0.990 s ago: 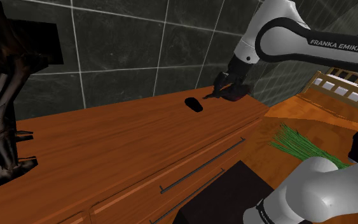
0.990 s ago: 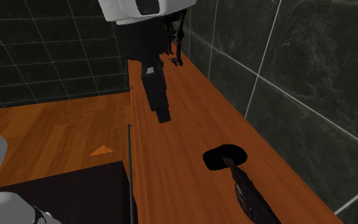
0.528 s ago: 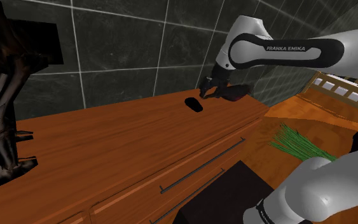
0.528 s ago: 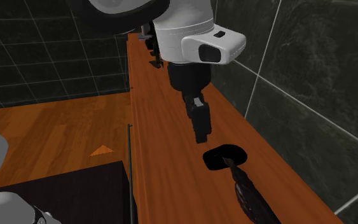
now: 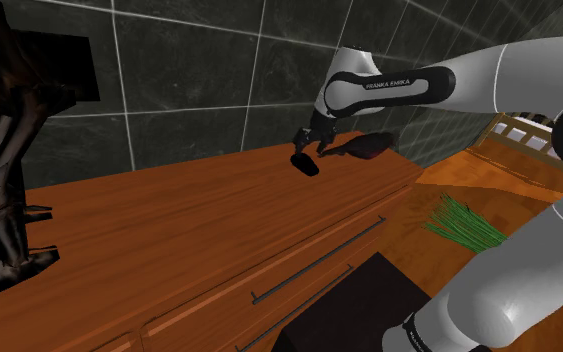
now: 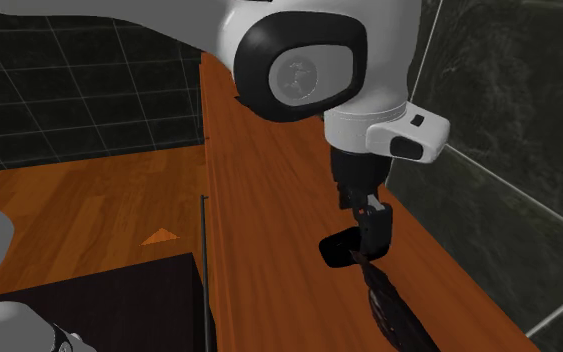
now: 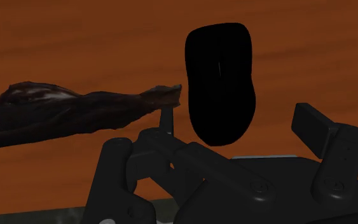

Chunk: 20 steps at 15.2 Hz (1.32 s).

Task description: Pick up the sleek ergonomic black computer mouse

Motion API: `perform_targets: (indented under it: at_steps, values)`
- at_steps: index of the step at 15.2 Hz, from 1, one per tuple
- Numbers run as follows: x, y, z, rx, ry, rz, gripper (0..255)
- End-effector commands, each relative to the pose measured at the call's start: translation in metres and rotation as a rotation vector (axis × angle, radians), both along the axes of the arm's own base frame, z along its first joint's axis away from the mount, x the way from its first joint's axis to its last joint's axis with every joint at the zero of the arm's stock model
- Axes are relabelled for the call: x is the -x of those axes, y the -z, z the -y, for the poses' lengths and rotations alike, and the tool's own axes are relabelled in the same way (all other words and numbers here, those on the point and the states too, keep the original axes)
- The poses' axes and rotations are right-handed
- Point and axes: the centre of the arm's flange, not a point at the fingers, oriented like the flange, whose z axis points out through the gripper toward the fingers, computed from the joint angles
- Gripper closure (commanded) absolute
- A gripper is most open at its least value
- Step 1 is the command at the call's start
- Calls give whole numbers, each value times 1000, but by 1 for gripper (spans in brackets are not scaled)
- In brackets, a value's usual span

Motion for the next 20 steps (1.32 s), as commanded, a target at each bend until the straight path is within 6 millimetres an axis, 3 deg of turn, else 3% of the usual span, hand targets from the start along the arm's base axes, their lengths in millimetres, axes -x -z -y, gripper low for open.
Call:
perform_targets:
  at_steps: [1,9,10,20]
  values:
    - [-10,10,1,0,1,-1,0]
    - [-10,45,1,0,1,-1,0]
    - [-10,45,1,0,1,-1,255]
    - [-10,40,1,0,1,-1,255]
